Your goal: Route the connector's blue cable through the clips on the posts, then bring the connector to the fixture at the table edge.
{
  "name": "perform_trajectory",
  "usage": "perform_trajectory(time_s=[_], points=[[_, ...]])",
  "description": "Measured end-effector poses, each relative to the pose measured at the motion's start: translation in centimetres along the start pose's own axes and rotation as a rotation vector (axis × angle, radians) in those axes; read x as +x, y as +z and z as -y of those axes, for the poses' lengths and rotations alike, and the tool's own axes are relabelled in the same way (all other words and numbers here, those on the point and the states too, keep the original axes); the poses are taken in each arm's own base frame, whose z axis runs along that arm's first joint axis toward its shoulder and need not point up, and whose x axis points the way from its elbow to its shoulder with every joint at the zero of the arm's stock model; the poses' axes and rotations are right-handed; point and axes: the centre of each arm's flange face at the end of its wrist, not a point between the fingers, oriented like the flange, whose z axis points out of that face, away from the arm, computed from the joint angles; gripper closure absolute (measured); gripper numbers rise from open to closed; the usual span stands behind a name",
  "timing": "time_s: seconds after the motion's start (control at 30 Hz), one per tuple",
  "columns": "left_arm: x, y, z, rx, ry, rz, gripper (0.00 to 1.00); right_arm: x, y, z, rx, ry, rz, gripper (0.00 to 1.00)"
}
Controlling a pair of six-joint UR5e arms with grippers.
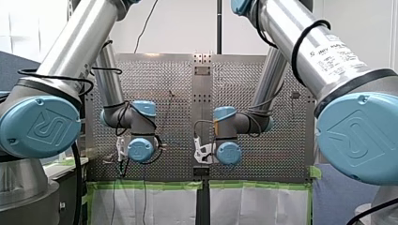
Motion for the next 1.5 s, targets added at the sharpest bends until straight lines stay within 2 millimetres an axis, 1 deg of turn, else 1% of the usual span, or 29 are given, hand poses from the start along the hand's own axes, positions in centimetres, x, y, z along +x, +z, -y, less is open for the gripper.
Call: perform_trajectory(time_s=[0.2,0.3,0.5,0.57,0.77,0.93,1.33,1.5], points=[[-0.1,-0.1,-0.2,0.000,0.008,-0.003,1.00,0.2,0.1,0.0,0.000,0.001,-0.001,1.00],[-0.7,0.1,-0.1,0.013,0.017,0.000,1.00,1.3,0.4,0.3,0.002,0.015,-0.014,1.00],[-2.2,0.3,-0.1,0.020,-0.001,0.004,1.00,5.0,1.6,0.6,0.001,0.073,-0.059,1.00],[-2.7,0.4,-0.1,0.018,-0.005,0.007,1.00,6.6,2.2,0.6,0.001,0.101,-0.086,1.00],[-5.5,1.7,0.5,0.005,-0.027,0.040,1.00,11.5,3.5,0.4,0.014,0.174,-0.160,1.00],[-7.7,2.7,0.9,-0.010,-0.048,0.067,1.00,15.1,4.1,-0.1,0.012,0.196,-0.198,1.00],[-13.5,4.6,1.3,-0.045,-0.105,0.131,1.00,20.5,3.5,-2.2,0.039,0.197,-0.222,1.00],[-15.6,5.0,1.1,-0.057,-0.117,0.150,1.00,22.9,3.2,-2.8,0.057,0.199,-0.238,1.00]])
